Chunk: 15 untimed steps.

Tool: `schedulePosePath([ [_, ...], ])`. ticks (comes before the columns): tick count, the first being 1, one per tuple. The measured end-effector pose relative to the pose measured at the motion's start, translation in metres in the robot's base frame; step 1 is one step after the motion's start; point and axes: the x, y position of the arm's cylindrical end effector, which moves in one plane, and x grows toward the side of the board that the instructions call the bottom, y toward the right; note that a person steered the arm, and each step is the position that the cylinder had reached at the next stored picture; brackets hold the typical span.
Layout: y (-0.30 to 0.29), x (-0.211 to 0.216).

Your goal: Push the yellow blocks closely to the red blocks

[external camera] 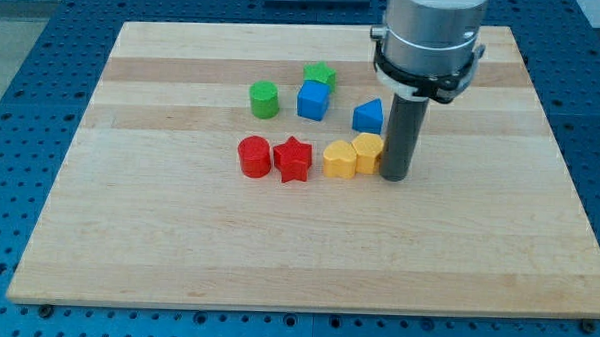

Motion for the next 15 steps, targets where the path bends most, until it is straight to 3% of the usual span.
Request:
schedulePosePath([
  [4,0.034,-0.028],
  [9,-0.015,-0.028],
  [15,-0.014,-0.014],
])
